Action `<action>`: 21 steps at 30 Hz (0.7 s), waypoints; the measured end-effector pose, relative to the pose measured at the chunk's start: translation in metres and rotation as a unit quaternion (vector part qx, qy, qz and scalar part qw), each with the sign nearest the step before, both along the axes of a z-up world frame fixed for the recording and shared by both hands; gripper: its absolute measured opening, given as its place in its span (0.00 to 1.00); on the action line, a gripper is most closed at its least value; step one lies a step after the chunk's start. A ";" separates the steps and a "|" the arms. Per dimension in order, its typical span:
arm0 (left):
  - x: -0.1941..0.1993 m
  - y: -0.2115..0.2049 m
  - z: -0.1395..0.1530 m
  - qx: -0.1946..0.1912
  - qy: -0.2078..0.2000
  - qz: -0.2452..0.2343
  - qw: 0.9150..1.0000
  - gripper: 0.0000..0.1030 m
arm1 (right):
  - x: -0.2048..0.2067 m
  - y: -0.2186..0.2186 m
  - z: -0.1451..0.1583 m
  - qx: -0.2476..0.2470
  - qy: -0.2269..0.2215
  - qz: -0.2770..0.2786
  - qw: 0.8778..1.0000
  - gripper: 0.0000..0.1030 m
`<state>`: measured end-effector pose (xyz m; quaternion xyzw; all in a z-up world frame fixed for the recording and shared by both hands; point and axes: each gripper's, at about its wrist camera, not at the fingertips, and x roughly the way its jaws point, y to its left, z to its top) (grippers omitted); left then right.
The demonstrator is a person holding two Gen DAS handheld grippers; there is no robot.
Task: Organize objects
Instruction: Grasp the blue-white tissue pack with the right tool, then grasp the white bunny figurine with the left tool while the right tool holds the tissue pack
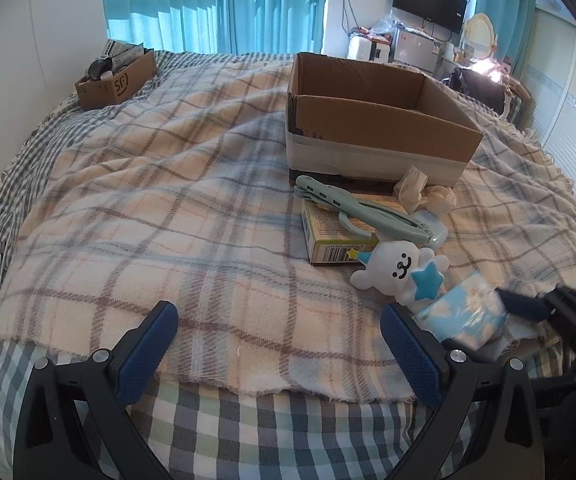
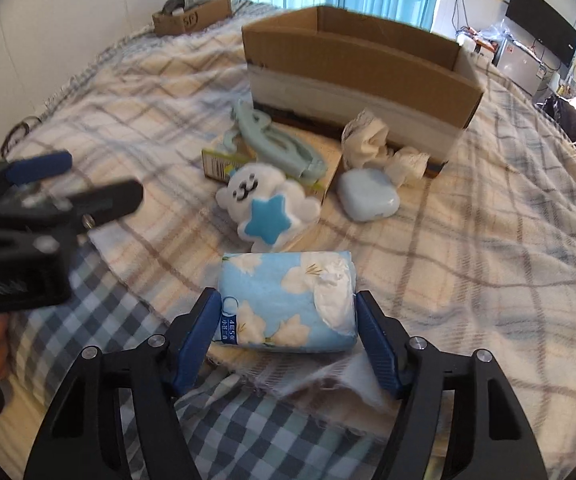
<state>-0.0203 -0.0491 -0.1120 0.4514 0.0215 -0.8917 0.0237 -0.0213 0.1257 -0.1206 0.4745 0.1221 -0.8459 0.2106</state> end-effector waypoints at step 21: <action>-0.038 0.079 -0.031 0.016 -0.061 -0.076 0.995 1.00 | -0.039 0.090 0.036 -0.031 0.044 -0.119 0.991 0.65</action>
